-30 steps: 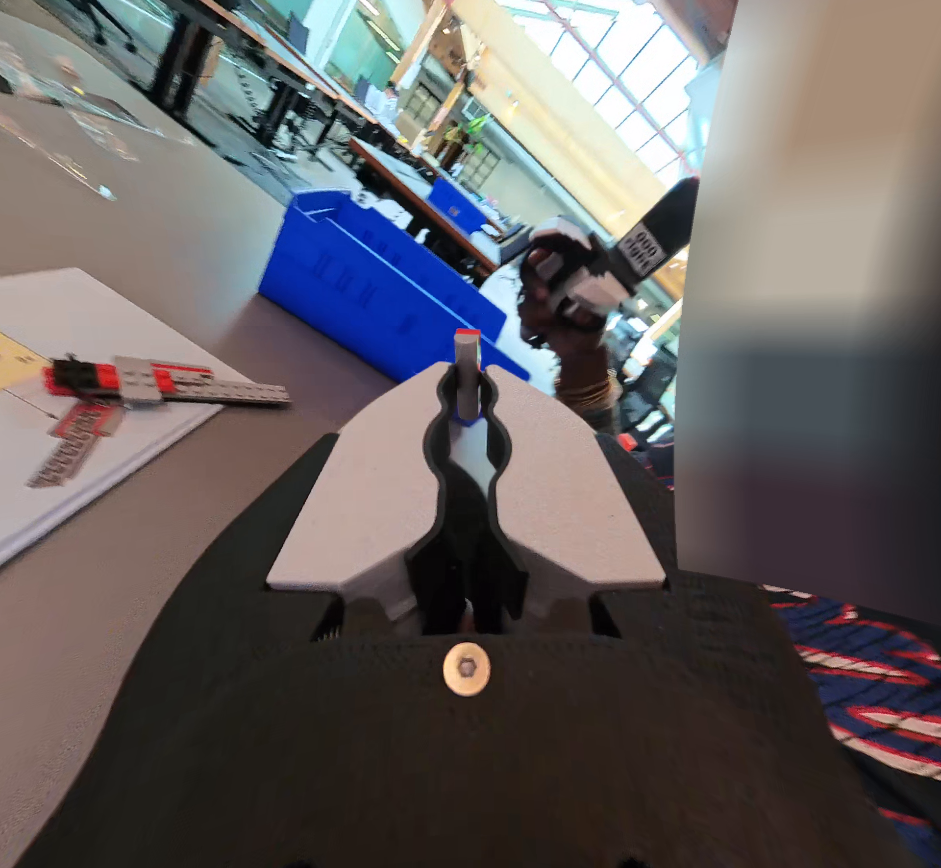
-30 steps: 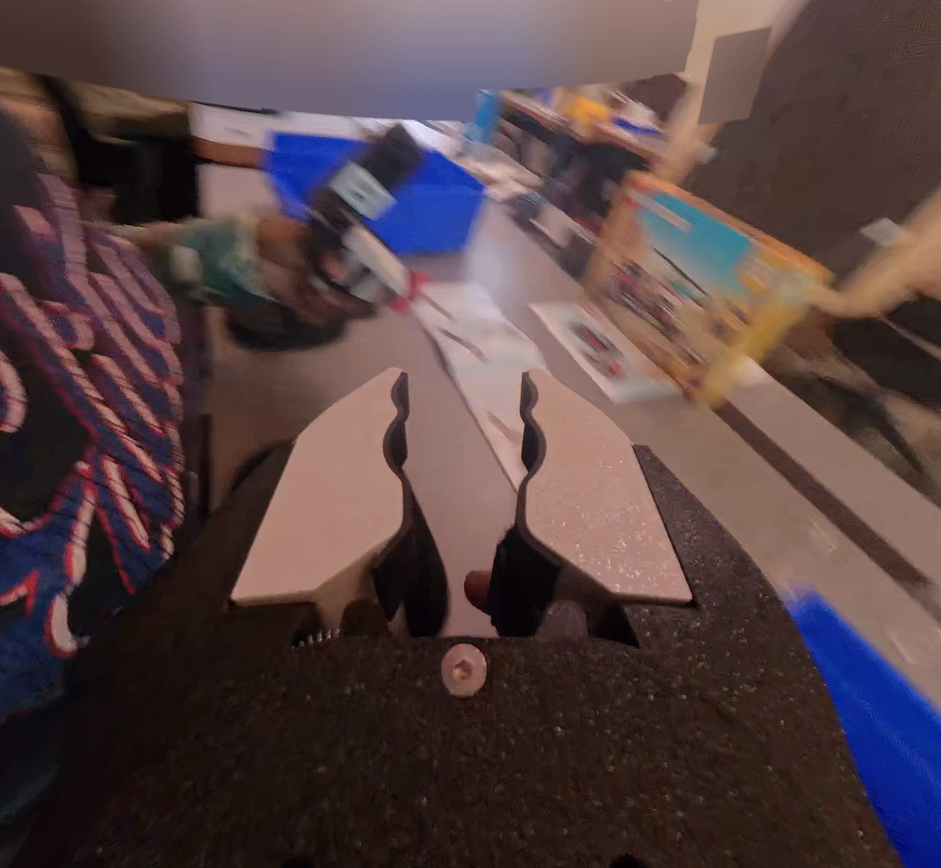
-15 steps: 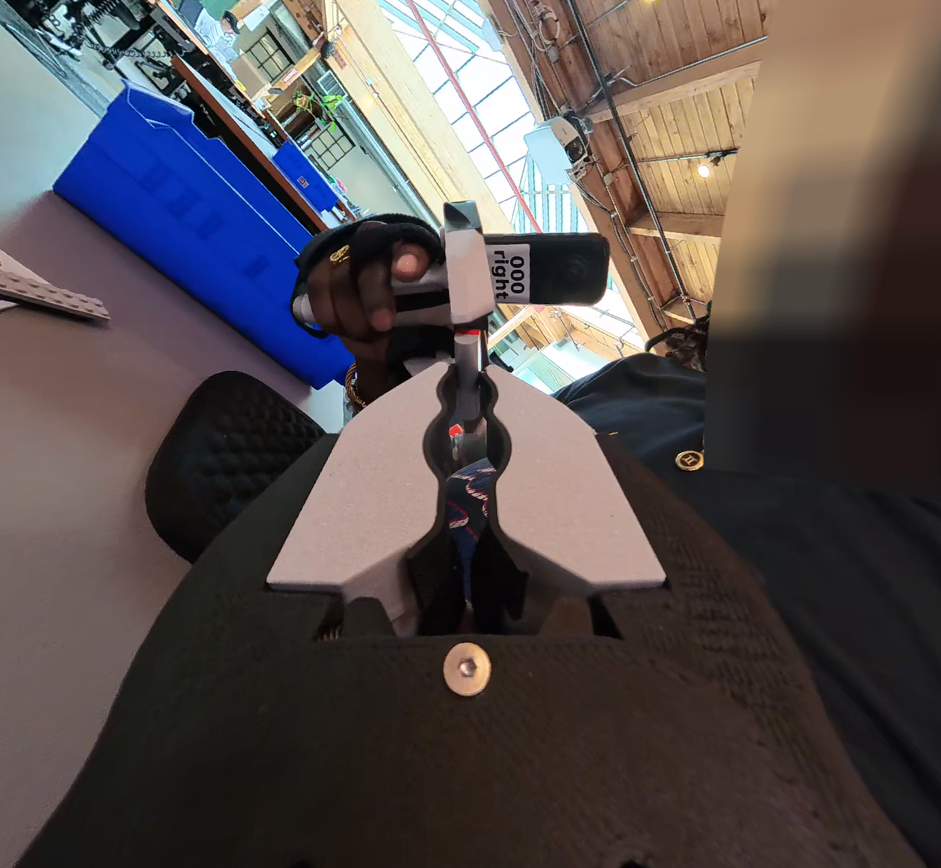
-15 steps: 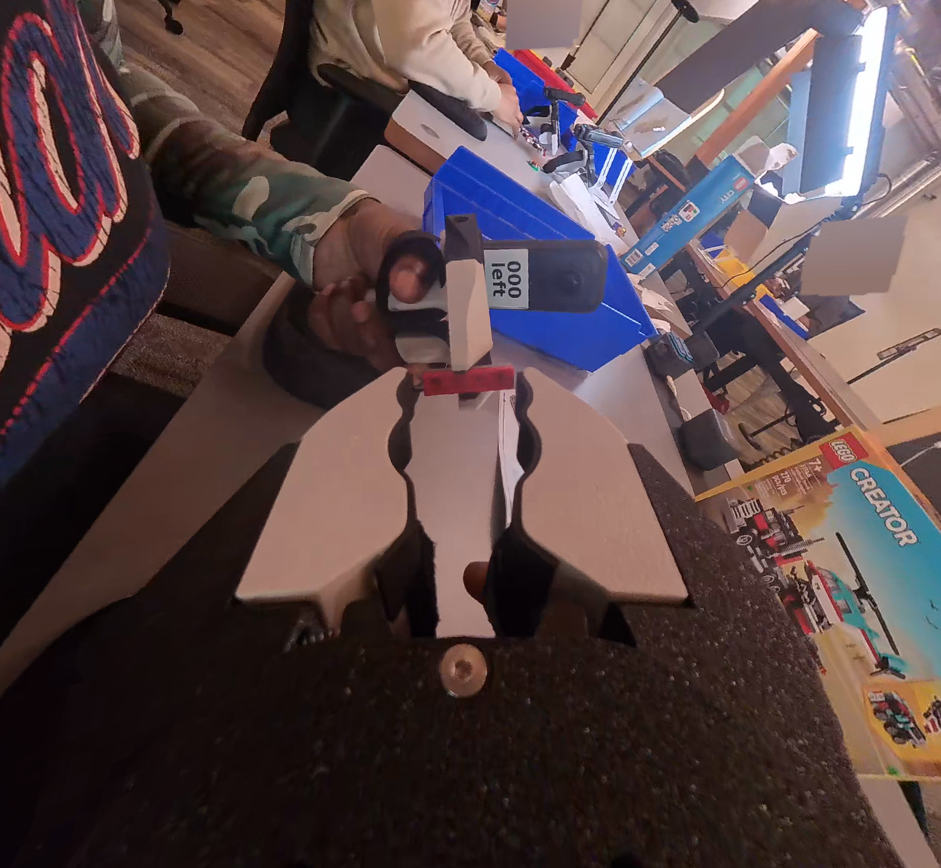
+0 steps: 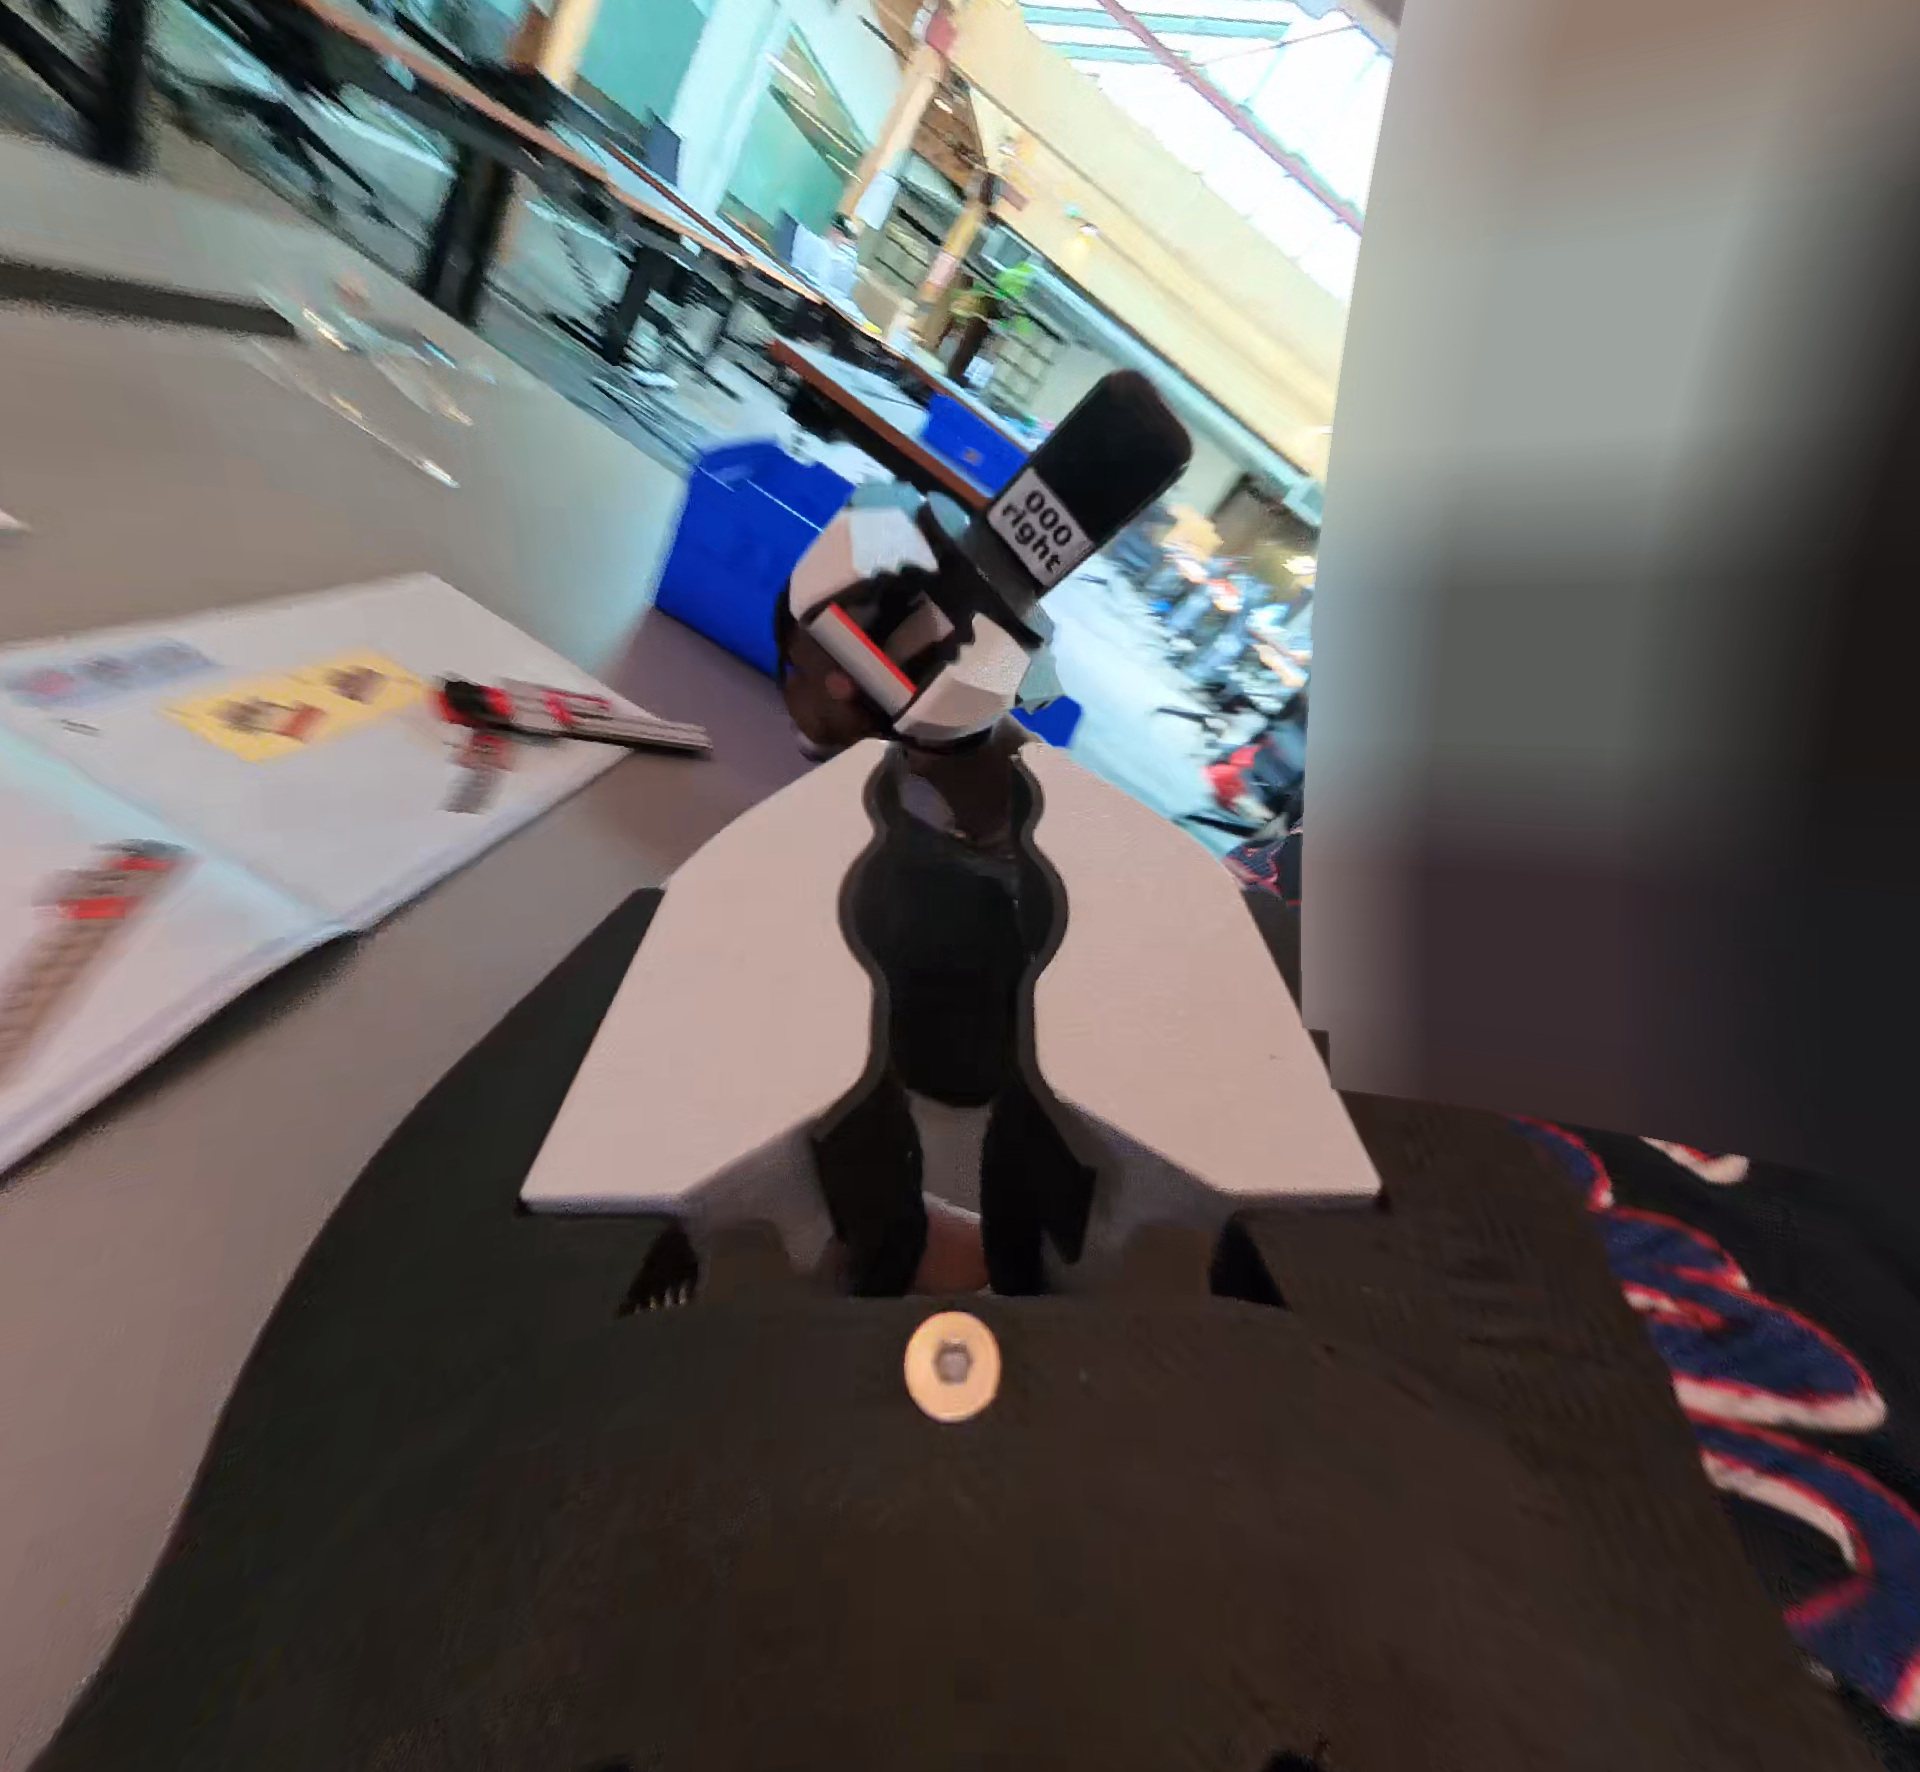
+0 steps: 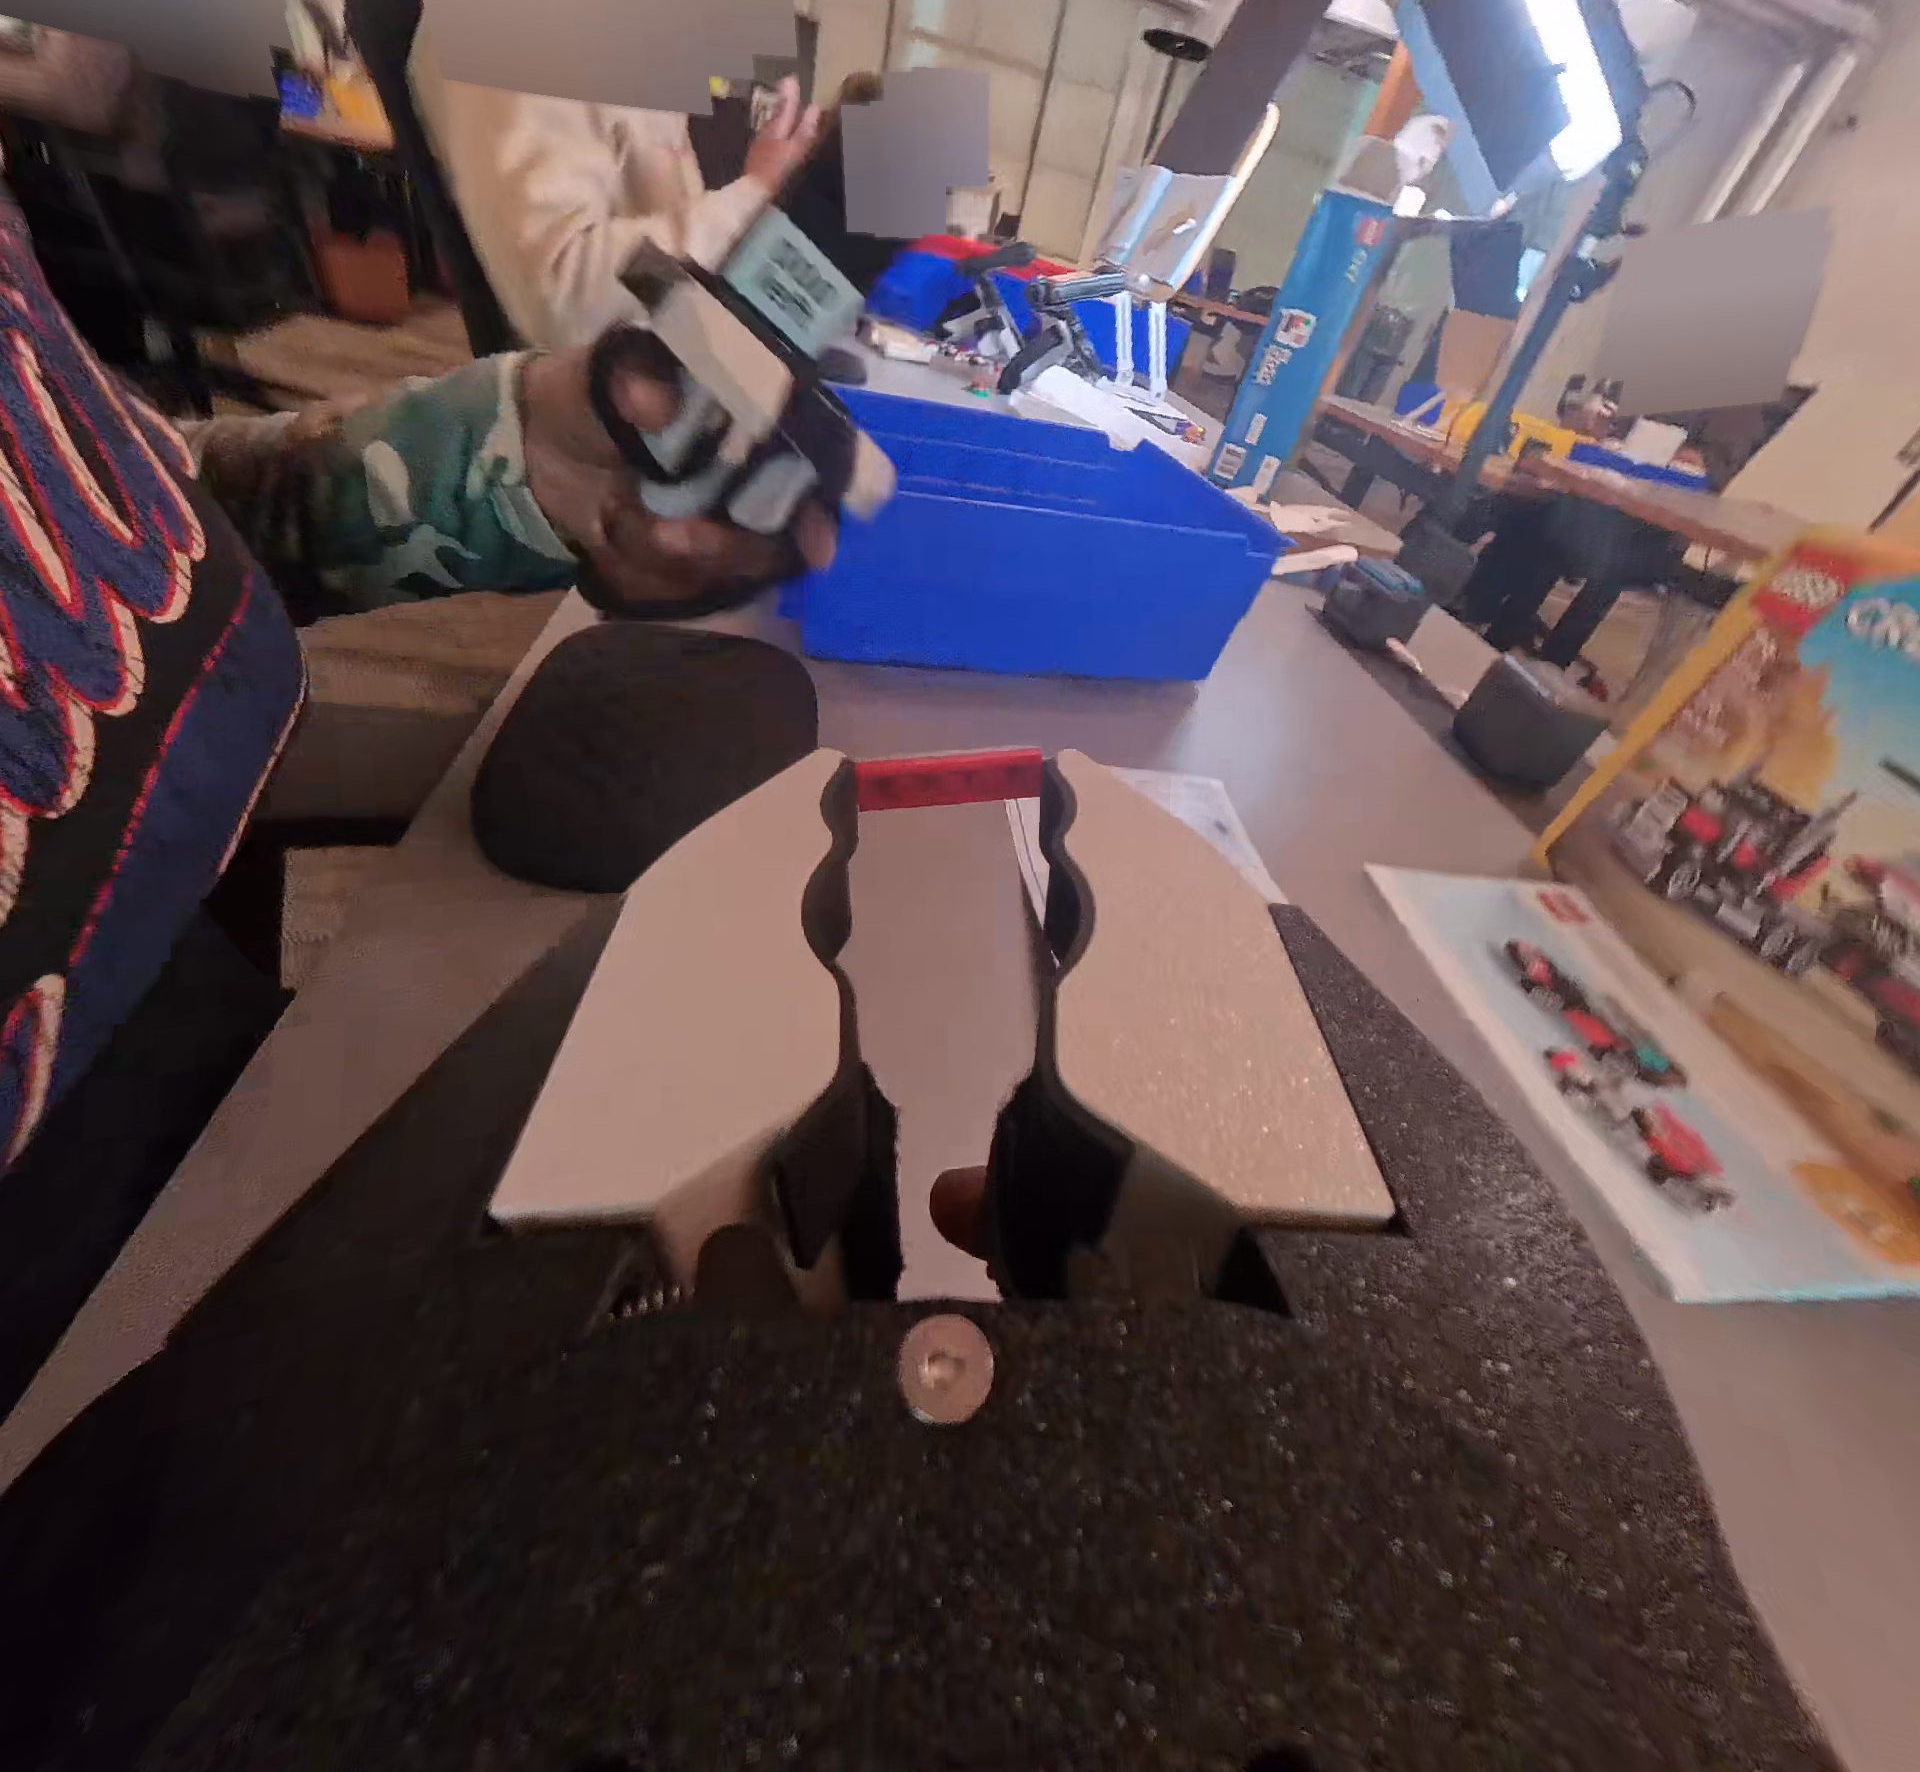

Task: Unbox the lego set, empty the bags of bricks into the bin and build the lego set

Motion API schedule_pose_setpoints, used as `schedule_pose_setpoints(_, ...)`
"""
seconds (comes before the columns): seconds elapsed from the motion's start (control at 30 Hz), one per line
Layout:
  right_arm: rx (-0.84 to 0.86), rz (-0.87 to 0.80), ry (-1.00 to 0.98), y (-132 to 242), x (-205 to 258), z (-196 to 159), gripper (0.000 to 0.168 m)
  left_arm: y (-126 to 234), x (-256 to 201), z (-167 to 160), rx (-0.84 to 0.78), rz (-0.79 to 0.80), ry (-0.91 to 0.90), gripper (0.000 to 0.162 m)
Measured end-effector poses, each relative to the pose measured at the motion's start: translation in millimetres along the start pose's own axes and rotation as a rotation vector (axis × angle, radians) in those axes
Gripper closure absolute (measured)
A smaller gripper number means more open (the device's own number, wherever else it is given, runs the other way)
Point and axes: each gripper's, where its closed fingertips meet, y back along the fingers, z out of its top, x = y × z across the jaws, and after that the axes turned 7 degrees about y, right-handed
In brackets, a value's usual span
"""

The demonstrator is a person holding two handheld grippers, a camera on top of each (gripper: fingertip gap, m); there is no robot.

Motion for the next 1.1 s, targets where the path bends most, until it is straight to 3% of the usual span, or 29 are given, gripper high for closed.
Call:
schedule_pose_setpoints(0.03, -0.018, -0.015, -0.037, 3.1, -4.7, -4.6, 0.135, 17.5, 0.2, 8.4, -0.026, 0.062, -0.057, 0.137)
schedule_pose_setpoints(0.13, -0.065, -0.042, -0.129, 10.2, -15.8, -13.8, 0.135, 83.8, 11.8, 32.6, -0.094, 0.346, -0.197, 0.135)
schedule_pose_setpoints(0.27, -0.072, -0.052, -0.186, 13.5, -23.0, -22.0, 0.135, 193.7, 58.8, 51.2, -0.127, 0.881, -0.267, 0.132)
schedule_pose_setpoints(0.37, -0.03, -0.046, -0.213, 10.9, -21.8, -34.5, 0.135, 241.9, 94.3, 48.8, -0.056, 1.073, -0.226, 0.131)
schedule_pose_setpoints(0.47, -0.017, -0.037, -0.237, 9.0, -21.9, -40.4, 0.135, 256.9, 129.4, 48.9, 0.052, 1.102, -0.195, 0.131)
schedule_pose_setpoints(0.63, -0.007, -0.032, -0.262, 7.7, -24.1, -46.9, 0.135, 245.8, 172.5, 50.7, 0.264, 0.977, -0.131, 0.128)
schedule_pose_setpoints(0.83, 0.025, -0.043, -0.237, 7.2, -22.3, -50.5, 0.135, 236.1, 207.7, 39.3, 0.427, 0.98, -0.094, 0.128)
schedule_pose_setpoints(1.1, 0.054, -0.044, -0.236, 6.5, -22.5, -56.0, 0.135, 234.2, 229.8, 27.6, 0.512, 1.053, -0.116, 0.126)
